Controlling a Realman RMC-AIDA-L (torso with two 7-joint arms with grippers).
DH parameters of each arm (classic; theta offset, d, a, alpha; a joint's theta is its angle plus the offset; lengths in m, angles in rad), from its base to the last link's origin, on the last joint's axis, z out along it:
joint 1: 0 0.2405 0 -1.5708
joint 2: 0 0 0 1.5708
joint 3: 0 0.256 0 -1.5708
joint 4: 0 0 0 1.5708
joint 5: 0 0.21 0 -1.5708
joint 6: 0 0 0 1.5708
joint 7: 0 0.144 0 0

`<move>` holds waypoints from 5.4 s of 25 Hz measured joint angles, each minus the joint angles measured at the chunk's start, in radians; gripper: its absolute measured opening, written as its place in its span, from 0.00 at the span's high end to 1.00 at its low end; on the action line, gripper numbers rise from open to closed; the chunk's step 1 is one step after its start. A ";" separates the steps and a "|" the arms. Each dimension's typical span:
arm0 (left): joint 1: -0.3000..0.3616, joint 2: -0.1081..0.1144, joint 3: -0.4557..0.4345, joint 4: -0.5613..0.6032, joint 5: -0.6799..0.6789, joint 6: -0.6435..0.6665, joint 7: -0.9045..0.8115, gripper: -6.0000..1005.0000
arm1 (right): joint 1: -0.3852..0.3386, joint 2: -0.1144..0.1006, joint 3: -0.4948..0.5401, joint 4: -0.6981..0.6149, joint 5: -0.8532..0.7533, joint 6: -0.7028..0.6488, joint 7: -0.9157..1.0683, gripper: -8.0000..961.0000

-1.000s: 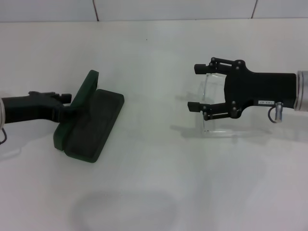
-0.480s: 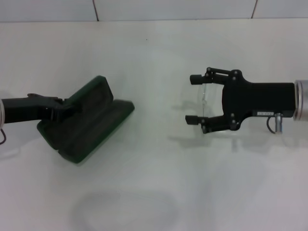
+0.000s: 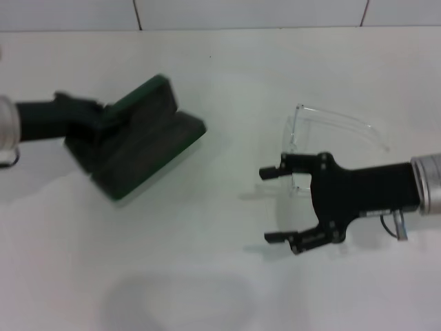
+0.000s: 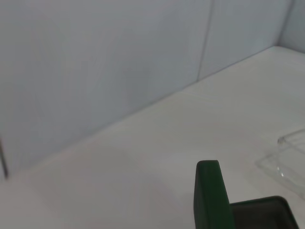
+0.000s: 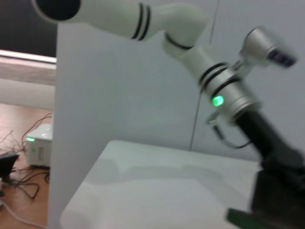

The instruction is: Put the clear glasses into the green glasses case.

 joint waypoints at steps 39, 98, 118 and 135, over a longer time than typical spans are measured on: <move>-0.350 -0.002 0.295 -0.191 0.181 -0.146 0.207 0.71 | -0.086 0.032 0.002 -0.004 -0.026 0.003 -0.098 0.09; 0.086 -0.008 0.154 -0.613 -0.964 0.230 1.047 0.40 | 0.377 0.062 -0.379 -0.468 -1.089 0.348 0.513 0.12; 0.062 -0.008 0.154 -0.651 -0.964 0.228 1.082 0.40 | 0.406 0.062 -0.449 -0.371 -1.056 0.451 0.526 0.32; 0.067 -0.008 0.154 -0.653 -0.970 0.228 1.083 0.40 | 0.401 0.062 -0.372 -0.397 -1.067 0.390 0.559 0.82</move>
